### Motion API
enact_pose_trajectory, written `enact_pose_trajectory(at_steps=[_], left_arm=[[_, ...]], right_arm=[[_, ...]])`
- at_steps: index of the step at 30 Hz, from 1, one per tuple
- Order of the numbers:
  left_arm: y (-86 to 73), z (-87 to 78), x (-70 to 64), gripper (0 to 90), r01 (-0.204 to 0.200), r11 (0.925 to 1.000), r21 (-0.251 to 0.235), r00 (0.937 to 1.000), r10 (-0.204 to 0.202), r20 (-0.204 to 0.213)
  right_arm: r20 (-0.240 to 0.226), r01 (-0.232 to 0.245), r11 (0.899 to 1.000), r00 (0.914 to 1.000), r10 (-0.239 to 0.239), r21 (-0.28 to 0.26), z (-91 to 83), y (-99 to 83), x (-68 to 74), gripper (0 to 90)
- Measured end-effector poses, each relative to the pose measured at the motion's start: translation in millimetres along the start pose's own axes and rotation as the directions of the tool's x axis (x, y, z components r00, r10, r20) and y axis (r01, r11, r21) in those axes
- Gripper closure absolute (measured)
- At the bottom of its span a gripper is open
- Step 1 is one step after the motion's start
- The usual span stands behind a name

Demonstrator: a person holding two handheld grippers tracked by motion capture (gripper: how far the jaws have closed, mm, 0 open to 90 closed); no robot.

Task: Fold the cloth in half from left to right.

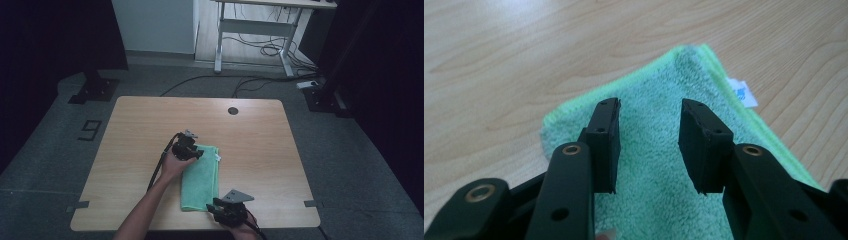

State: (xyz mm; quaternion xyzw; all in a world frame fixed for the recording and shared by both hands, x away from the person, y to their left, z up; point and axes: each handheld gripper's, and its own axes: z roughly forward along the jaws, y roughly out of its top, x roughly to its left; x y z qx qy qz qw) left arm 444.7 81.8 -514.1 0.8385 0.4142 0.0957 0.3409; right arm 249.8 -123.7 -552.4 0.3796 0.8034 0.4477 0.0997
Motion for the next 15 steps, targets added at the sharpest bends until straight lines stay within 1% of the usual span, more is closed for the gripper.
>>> enact_pose_trajectory(at_steps=[2,4,6,8,12,14,15], left_arm=[[-1.2,0.0,0.6,60.6,0.001,1.0000,-0.001,1.0000,-0.001,-0.001],[-2.0,-0.4,1.2,60.6,0.001,1.0000,-0.005,1.0000,-0.001,-0.002],[-2.2,-0.5,1.6,60.6,0.000,1.0000,-0.004,1.0000,0.000,-0.001],[-2.4,-0.2,1.2,60.6,-0.001,1.0000,-0.003,1.0000,0.001,-0.003],[-3.1,0.1,-1.0,60.1,-0.013,0.9999,-0.001,0.9999,0.013,-0.005],[-3.6,0.1,-1.4,60.1,-0.012,0.9999,-0.003,0.9999,0.012,-0.002],[-3.9,0.2,-1.6,60.0,-0.012,0.9999,-0.002,0.9999,0.012,-0.003]], right_arm=[[0.020,0.020,1.000,0.9996,-0.020,0.007,1.7,-1.3,1.3,75.5],[0.027,0.014,1.000,0.9995,-0.013,-0.005,-1.2,-2.0,1.0,84.1],[0.039,0.023,1.000,0.9990,-0.022,-0.020,-6.4,-2.4,2.4,89.1],[0.042,0.028,0.999,0.9988,-0.027,-0.021,-9.2,-2.9,3.1,89.3],[0.043,0.018,0.999,0.9989,-0.017,-0.029,-12.2,-3.3,0.5,89.4],[0.047,0.013,0.999,0.9988,-0.012,-0.030,-13.1,-3.0,-0.7,88.9],[0.046,0.016,0.999,0.9988,-0.015,-0.028,-12.8,-2.8,-0.7,83.6]])
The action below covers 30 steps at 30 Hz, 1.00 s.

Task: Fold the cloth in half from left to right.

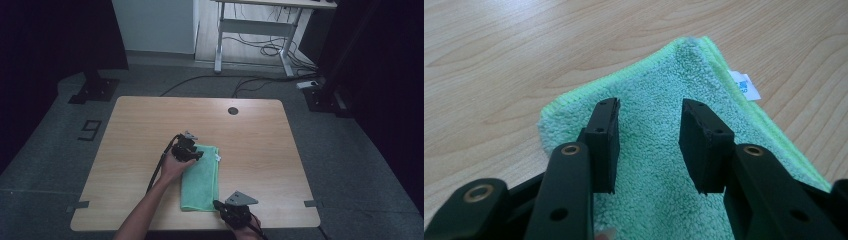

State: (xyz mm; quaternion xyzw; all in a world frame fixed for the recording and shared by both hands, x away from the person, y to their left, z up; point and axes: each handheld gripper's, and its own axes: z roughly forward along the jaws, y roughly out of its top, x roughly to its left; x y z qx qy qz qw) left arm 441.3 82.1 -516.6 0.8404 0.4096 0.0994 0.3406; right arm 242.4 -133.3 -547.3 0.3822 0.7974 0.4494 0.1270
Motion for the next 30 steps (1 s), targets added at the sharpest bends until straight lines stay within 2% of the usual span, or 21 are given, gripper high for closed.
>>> enact_pose_trajectory(at_steps=[1,5,6,8,9,11,19,23,25,30], left_arm=[[-0.1,-0.1,0.1,60.0,-0.001,1.0000,0.003,1.0000,0.001,0.000],[-1.0,-1.1,-0.1,60.1,-0.003,1.0000,-0.003,1.0000,0.003,0.002],[-1.2,-2.0,0.2,60.1,-0.005,1.0000,-0.002,1.0000,0.005,0.002],[-1.5,-2.8,-0.1,60.0,-0.004,1.0000,-0.003,1.0000,0.004,-0.001],[-1.5,-3.2,-0.2,60.0,-0.004,1.0000,-0.004,1.0000,0.004,-0.002],[-1.9,-4.6,-0.2,60.1,-0.006,1.0000,-0.007,1.0000,0.006,-0.002],[-4.4,-0.1,-0.1,59.7,-0.005,1.0000,0.004,1.0000,0.005,-0.004],[-7.5,6.1,-1.4,59.7,-0.018,0.9995,0.027,0.9997,0.018,-0.018],[-10.1,9.8,-1.1,59.6,-0.024,0.9990,0.038,0.9994,0.025,-0.024],[-11.1,9.8,0.8,59.8,-0.012,0.9996,0.025,0.9998,0.012,-0.016]], right_arm=[[-0.002,-0.004,1.000,1.0000,0.004,0.003,1.4,0.4,0.5,70.4],[-0.019,0.004,1.000,0.9998,-0.004,0.018,7.1,-0.1,4.8,63.1],[-0.018,0.008,1.000,0.9998,-0.007,0.023,8.4,-0.1,6.2,63.4],[-0.005,0.030,0.998,0.9995,-0.030,0.047,12.5,-0.9,8.7,71.7],[0.012,0.036,0.998,0.9992,-0.037,0.042,13.7,-1.3,8.6,77.9],[0.010,0.019,0.999,0.9998,-0.020,0.035,12.0,-0.6,5.9,87.4],[0.036,0.006,0.999,0.9993,-0.005,-0.036,-8.9,-0.2,5.7,88.3],[0.034,-0.038,0.999,0.9987,0.039,-0.032,-13.0,-6.8,-1.4,87.9],[0.044,-0.040,0.999,0.9982,0.040,-0.020,-13.2,-9.3,-4.2,88.1],[0.044,-0.071,0.997,0.9965,0.071,0.003,-13.6,-14.1,-15.2,89.3]])
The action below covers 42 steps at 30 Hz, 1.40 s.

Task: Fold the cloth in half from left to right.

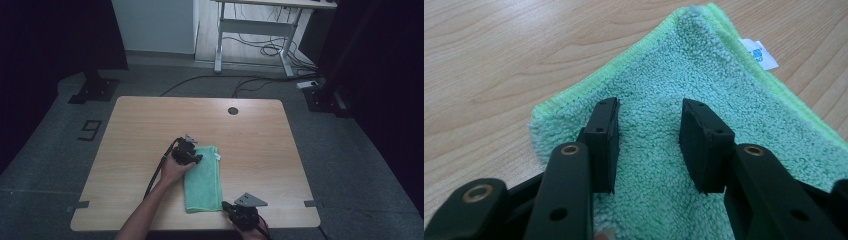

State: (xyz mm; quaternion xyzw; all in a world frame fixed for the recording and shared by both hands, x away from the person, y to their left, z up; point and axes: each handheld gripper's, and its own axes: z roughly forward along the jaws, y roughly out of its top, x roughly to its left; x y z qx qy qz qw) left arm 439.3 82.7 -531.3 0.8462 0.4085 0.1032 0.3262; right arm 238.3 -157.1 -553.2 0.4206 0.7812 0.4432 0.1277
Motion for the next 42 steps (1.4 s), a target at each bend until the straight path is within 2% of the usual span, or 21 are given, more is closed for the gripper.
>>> enact_pose_trajectory(at_steps=[3,4,5,8,11,14,17,20,25,32,33,37,40,42], left_arm=[[0.5,-1.3,-0.5,59.5,-0.001,1.0000,-0.006,1.0000,0.001,-0.001],[1.2,-4.5,-0.8,59.6,-0.007,0.9997,-0.022,1.0000,0.007,-0.002],[1.7,-7.1,-0.3,59.6,-0.009,0.9994,-0.032,1.0000,0.009,0.001],[2.6,-14.1,3.1,59.5,-0.010,0.9991,-0.042,0.9999,0.010,-0.007],[1.4,-18.2,8.9,60.5,0.000,0.9990,-0.044,0.9999,-0.001,-0.015],[-0.7,-19.0,13.5,62.4,0.006,0.9992,-0.039,0.9999,-0.006,-0.014],[-2.7,-18.8,16.2,64.9,0.007,0.9994,-0.035,0.9999,-0.007,-0.008],[-5.0,-17.7,19.3,67.8,0.010,0.9996,-0.028,0.9999,-0.010,0.009],[-8.5,-10.3,20.8,70.8,0.017,0.9999,-0.004,0.9998,-0.017,0.009],[-9.9,-8.3,23.3,72.2,0.034,0.9994,-0.009,0.9992,-0.034,0.023],[-10.6,-7.9,24.3,72.5,0.041,0.9991,-0.015,0.9988,-0.040,0.028],[-11.6,-7.9,25.6,72.9,0.052,0.9984,-0.022,0.9980,-0.052,0.036],[-11.5,-7.8,26.0,72.9,0.058,0.9981,-0.021,0.9977,-0.057,0.036],[-11.5,-7.8,25.9,72.8,0.060,0.9980,-0.021,0.9976,-0.060,0.036]], right_arm=[[-0.001,0.004,1.000,1.0000,-0.004,-0.007,-0.7,0.4,-0.8,89.1],[-0.003,0.009,1.000,1.0000,-0.009,-0.015,-1.0,1.7,0.3,87.7],[-0.006,0.028,0.999,0.9996,-0.028,-0.026,-0.8,6.2,3.8,82.8],[-0.026,0.064,0.997,0.9975,-0.065,-0.042,3.0,17.5,10.0,79.0],[-0.075,0.096,0.993,0.9921,-0.101,-0.064,20.6,41.9,15.6,73.6],[-0.104,0.108,0.992,0.9879,-0.115,-0.068,35.8,57.2,16.8,69.8],[-0.147,0.102,0.993,0.9831,-0.109,-0.055,62.4,77.8,14.1,67.8],[-0.135,0.120,0.992,0.9829,-0.125,-0.044,79.1,89.3,13.3,65.4],[-0.115,0.140,0.990,0.9830,-0.143,-0.029,106.5,105.3,12.2,62.9],[-0.103,0.153,0.988,0.9834,-0.149,0.030,130.0,109.4,10.0,58.6],[-0.101,0.190,0.979,0.9782,-0.182,0.076,136.7,104.6,13.4,55.5],[-0.095,0.237,0.968,0.9686,-0.230,0.078,133.5,97.2,21.5,52.2],[-0.092,0.281,0.956,0.9574,-0.273,0.080,126.4,89.7,29.4,49.8],[-0.110,0.295,0.952,0.9519,-0.286,0.078,119.2,83.0,34.6,48.9]])
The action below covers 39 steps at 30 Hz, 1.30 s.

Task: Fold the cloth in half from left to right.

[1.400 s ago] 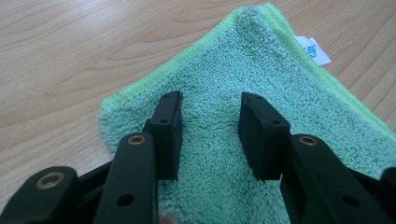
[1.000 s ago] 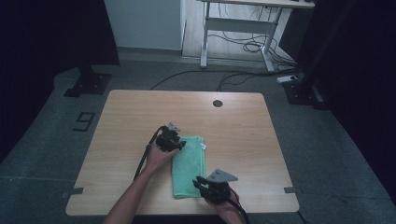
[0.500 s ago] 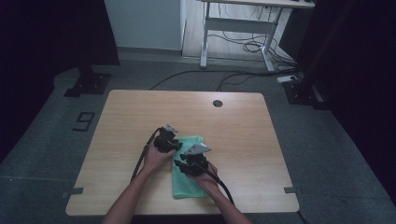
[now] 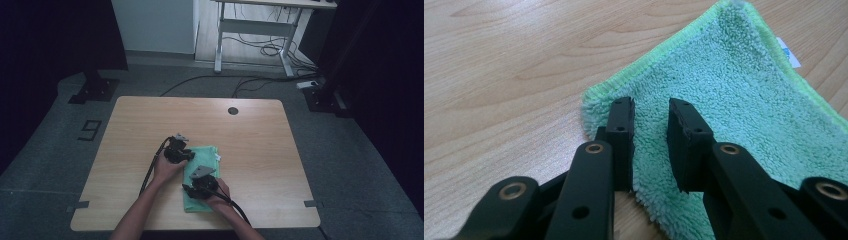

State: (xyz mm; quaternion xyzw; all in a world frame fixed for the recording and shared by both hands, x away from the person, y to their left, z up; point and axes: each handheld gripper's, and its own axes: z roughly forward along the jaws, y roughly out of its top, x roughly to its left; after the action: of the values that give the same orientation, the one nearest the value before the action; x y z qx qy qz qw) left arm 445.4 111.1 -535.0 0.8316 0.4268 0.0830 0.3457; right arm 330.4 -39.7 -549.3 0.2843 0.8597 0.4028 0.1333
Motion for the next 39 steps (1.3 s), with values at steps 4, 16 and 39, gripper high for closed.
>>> enact_pose_trajectory(at_steps=[4,16,39], left_arm=[[-0.2,0.1,-0.6,72.7,0.001,1.0000,-0.002,1.0000,-0.001,-0.003],[0.3,2.0,-0.8,72.5,0.008,0.9999,-0.011,1.0000,-0.008,0.005],[3.0,2.2,-10.2,68.0,-0.019,0.9994,-0.029,0.9998,0.020,0.007]], right_arm=[[-0.020,0.033,0.999,0.9993,-0.033,0.001,-9.0,-7.3,10.5,47.6],[-0.076,0.049,0.999,0.9959,-0.050,-0.012,-26.6,-24.8,31.4,45.7],[-0.116,-0.020,0.999,0.9931,0.014,-0.050,-36.7,-30.7,29.4,44.0]])
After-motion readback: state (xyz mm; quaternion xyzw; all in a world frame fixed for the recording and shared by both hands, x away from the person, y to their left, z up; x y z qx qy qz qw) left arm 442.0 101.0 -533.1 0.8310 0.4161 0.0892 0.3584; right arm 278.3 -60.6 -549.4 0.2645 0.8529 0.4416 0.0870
